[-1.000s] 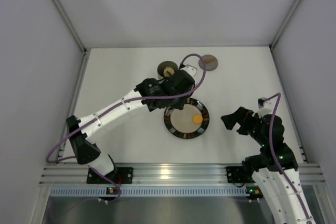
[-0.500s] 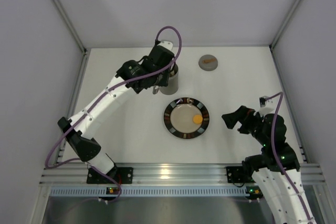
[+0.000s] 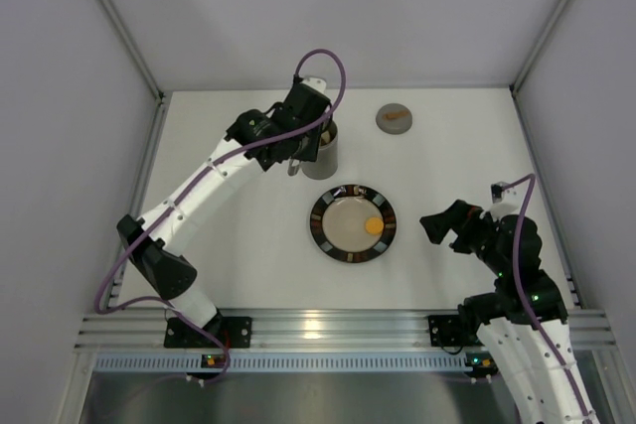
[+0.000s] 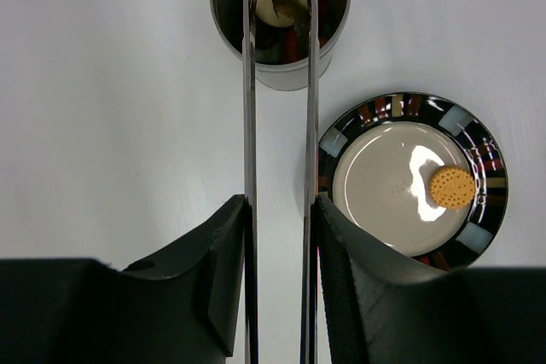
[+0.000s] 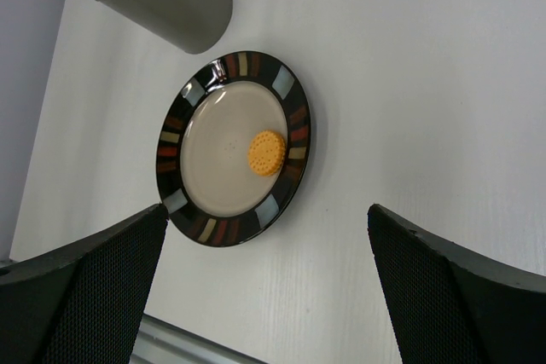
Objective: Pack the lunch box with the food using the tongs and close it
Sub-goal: Place the fake food in the packing box, then pick up the fake food from the plate.
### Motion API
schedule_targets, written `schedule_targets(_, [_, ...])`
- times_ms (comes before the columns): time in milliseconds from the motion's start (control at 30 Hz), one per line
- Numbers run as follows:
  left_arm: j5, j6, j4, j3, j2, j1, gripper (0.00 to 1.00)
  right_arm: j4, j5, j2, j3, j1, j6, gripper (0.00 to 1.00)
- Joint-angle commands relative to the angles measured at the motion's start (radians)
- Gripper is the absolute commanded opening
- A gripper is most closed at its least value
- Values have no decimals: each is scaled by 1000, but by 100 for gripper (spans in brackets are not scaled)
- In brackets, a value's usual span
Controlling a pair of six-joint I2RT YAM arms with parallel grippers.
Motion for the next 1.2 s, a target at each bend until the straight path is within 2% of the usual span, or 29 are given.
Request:
schedule_targets(0, [-6, 16, 27, 3, -16, 6, 42, 2, 6, -1, 33, -11, -14, 99])
schedule_targets(267, [6, 18, 15, 5, -26, 8, 43, 2, 6, -10, 26, -11, -9, 100])
schedule_targets(467, [87, 41, 7, -27, -56, -9, 42, 3, 4, -11, 24, -11, -6, 100])
schedule_targets(900, [67, -28, 51, -260, -200, -300, 46, 28, -16, -10, 10, -11, 12, 99])
schedule_targets(1167, [106, -71, 111, -386, -208, -379, 46, 25, -14, -11, 12, -13, 11, 99])
